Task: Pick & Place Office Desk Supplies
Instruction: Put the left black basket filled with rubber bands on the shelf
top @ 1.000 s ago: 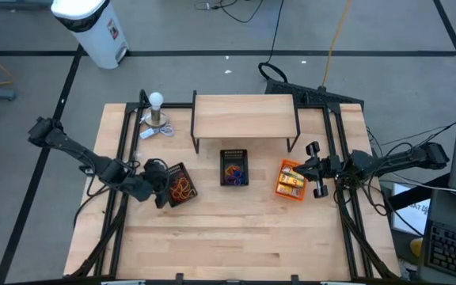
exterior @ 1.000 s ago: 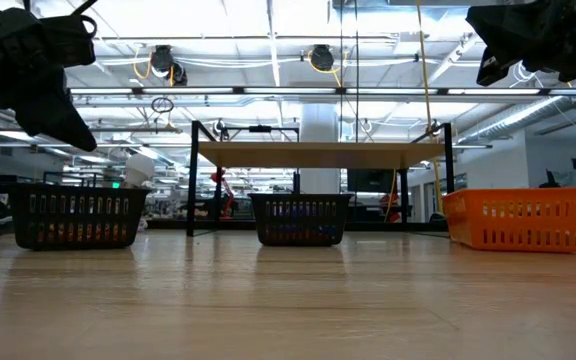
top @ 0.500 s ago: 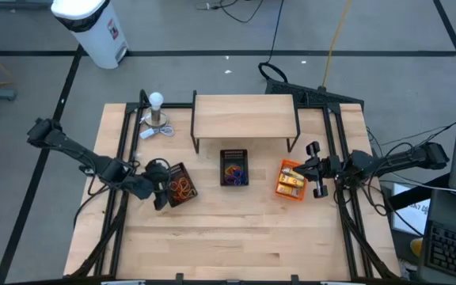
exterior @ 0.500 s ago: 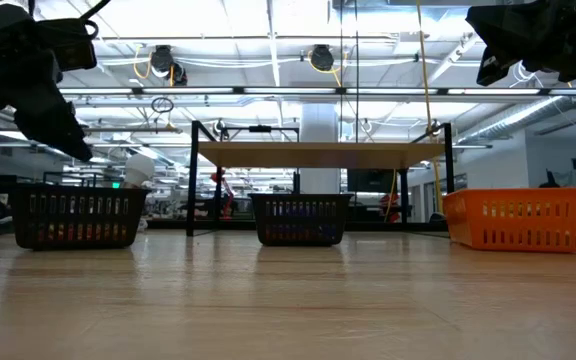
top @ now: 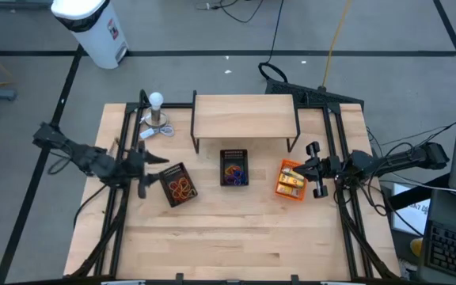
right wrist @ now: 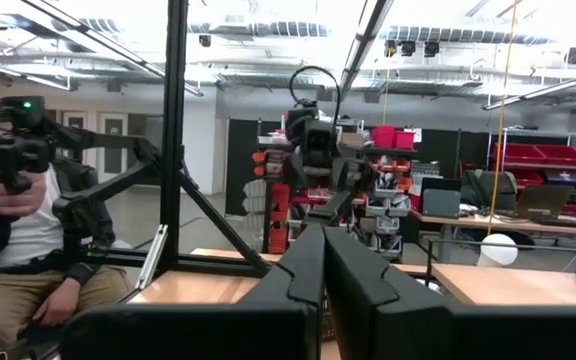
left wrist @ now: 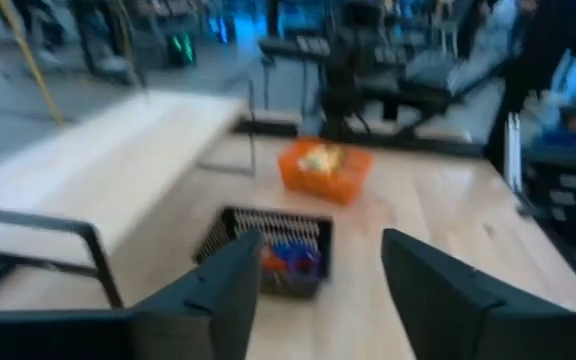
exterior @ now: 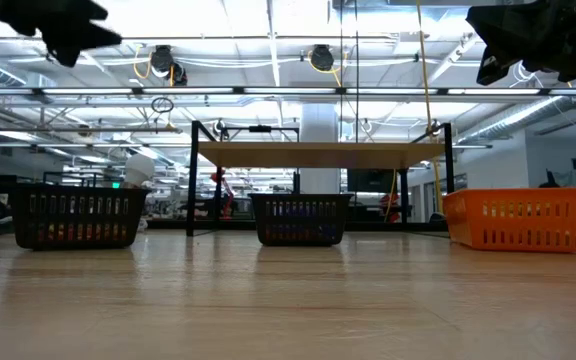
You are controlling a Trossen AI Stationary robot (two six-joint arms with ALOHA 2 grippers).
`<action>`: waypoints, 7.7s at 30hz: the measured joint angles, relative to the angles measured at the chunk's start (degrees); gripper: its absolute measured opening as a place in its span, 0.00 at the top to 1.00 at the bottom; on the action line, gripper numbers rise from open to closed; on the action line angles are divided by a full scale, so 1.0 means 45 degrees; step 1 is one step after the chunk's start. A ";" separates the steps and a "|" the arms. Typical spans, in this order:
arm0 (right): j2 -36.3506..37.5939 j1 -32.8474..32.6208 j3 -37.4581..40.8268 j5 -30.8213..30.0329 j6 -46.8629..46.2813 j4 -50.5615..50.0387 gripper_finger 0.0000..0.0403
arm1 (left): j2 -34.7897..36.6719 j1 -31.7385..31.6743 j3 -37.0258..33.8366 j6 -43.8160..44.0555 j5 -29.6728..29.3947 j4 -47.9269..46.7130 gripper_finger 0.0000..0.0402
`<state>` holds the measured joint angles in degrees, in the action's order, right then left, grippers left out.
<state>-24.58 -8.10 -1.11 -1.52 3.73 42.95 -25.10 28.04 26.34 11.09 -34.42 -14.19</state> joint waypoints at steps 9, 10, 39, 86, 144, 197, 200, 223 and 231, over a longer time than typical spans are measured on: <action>0.0005 0.0005 -0.0001 -0.0052 -0.0062 -0.0007 0.99 | 0.1786 -0.0012 -0.2035 -0.0891 -0.1105 0.1911 0.89; 0.0000 0.0010 -0.0004 -0.0047 -0.0335 -0.0014 0.99 | 0.1885 -0.0012 -0.2377 -0.1015 -0.1072 0.2295 0.94; 0.0141 0.3317 -0.0018 0.0709 -0.1964 -0.2310 1.00 | 0.4107 -0.1476 -0.5258 -0.4513 0.1100 0.5539 0.99; 0.0928 0.3449 0.0069 0.1967 -0.2025 -0.3585 1.00 | 0.5489 -0.2654 -0.5249 -0.0950 0.2481 0.2702 0.95; 0.0923 0.3444 0.0069 0.1954 -0.2225 -0.3214 1.00 | -1.5424 -0.2062 0.7171 0.6296 0.7179 -0.7743 0.59; 0.0923 0.3444 0.0072 0.1914 -0.2647 -0.3112 1.00 | -1.2396 0.0036 1.1342 0.3701 0.3132 -1.3955 1.00; 0.0923 0.3444 0.0074 0.1914 -0.2642 -0.3045 1.00 | -1.2638 -0.0415 1.2013 0.3252 0.2987 -1.4264 1.00; 0.0923 0.3444 0.0074 0.1957 -0.2671 -0.2510 1.00 | -1.7012 -0.6750 1.8709 -0.4452 0.3324 -1.4482 1.00; 0.0919 0.3444 0.0074 0.1961 -0.2589 -0.2543 1.00 | -1.8470 -0.8064 1.8891 -0.4755 0.3785 -1.4427 1.00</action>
<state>-20.44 7.40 -0.78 7.31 -7.92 31.51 -108.22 -8.25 111.35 -10.31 -17.39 -79.11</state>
